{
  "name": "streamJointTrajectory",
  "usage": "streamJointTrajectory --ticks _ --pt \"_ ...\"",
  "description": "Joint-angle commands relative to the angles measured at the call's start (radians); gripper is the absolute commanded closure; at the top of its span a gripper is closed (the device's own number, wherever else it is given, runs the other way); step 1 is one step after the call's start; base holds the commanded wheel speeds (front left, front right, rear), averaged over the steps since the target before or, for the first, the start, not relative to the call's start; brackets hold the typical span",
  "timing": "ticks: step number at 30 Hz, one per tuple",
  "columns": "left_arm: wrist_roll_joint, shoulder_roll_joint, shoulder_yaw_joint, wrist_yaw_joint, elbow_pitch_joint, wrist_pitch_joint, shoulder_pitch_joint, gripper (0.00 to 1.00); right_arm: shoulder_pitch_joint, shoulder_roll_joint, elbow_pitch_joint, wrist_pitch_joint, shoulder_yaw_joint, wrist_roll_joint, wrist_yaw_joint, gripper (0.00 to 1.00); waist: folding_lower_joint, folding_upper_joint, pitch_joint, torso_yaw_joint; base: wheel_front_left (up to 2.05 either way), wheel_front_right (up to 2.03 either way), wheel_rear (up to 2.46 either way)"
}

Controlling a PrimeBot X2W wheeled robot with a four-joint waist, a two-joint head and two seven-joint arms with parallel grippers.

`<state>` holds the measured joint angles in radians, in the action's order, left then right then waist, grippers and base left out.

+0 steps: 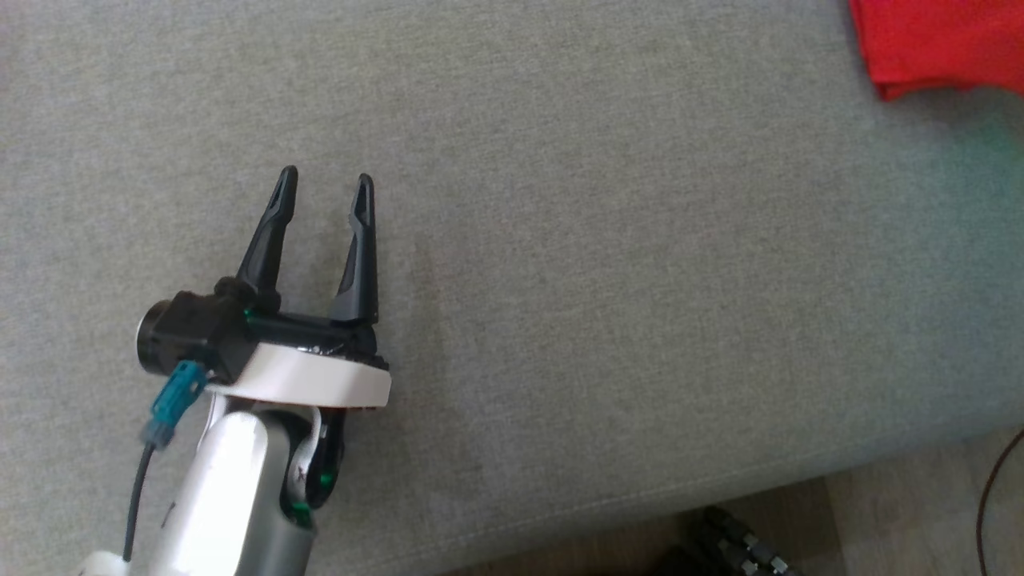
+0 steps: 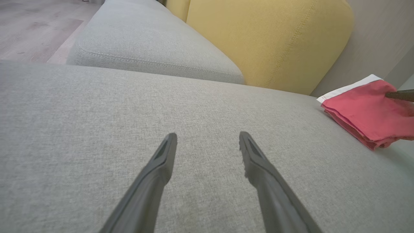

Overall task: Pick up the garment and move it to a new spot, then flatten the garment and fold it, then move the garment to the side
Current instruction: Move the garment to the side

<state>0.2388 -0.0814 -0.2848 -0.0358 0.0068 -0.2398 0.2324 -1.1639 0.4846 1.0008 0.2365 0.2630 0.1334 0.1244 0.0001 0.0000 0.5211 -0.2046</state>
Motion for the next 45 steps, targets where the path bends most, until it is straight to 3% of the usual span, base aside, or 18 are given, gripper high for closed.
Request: streamJointTrajectory --ticks 1,6,7,8,9,23,37,45 --pt "-0.002 -0.008 0.021 -0.008 -0.037 -0.008 0.024 0.00 -0.029 0.025 -0.027 0.003 -0.014 -0.018 0.006 1.00 -0.0001 0.0000 0.002 -0.002 0.00 0.00 0.00" --pt "0.003 -0.009 0.021 -0.011 -0.036 -0.011 0.023 0.00 -0.024 0.015 -0.046 0.020 -0.067 -0.103 0.006 0.99 -0.0001 0.0000 0.002 -0.007 0.00 0.00 0.00" --pt "0.004 -0.009 0.021 -0.011 -0.036 -0.011 0.023 0.00 -0.021 0.011 -0.049 0.026 -0.078 -0.118 0.006 0.83 -0.0001 0.0000 0.002 -0.008 0.00 0.00 0.00" --pt "0.004 -0.009 0.020 -0.012 -0.035 -0.011 0.024 0.00 -0.018 0.007 -0.054 0.027 -0.091 -0.132 0.006 0.55 -0.0001 0.0000 0.002 -0.008 0.00 0.00 0.00" --pt "0.005 -0.009 0.019 -0.012 -0.034 -0.011 0.024 0.00 -0.014 0.002 -0.060 0.025 -0.105 -0.145 0.006 0.00 -0.0001 0.0000 0.002 -0.009 0.00 0.00 0.00" --pt "0.016 -0.010 0.010 -0.011 -0.013 -0.014 0.034 0.00 0.060 -0.119 -0.149 -0.076 -0.242 -0.273 0.006 0.00 -0.0001 0.0000 -0.032 0.006 0.00 0.00 0.00" --pt "0.084 0.015 0.090 -0.034 0.121 -0.022 0.028 0.00 0.290 -0.356 -0.227 -0.336 -0.248 -0.105 0.006 0.00 -0.0001 0.0000 -0.281 0.080 0.00 0.00 0.00" --pt "0.088 0.024 0.136 -0.045 0.185 -0.022 -0.048 0.00 0.504 -0.421 -0.320 -0.421 -0.222 -0.072 0.006 0.00 -0.0001 0.0000 -0.418 0.120 0.00 0.00 0.00"
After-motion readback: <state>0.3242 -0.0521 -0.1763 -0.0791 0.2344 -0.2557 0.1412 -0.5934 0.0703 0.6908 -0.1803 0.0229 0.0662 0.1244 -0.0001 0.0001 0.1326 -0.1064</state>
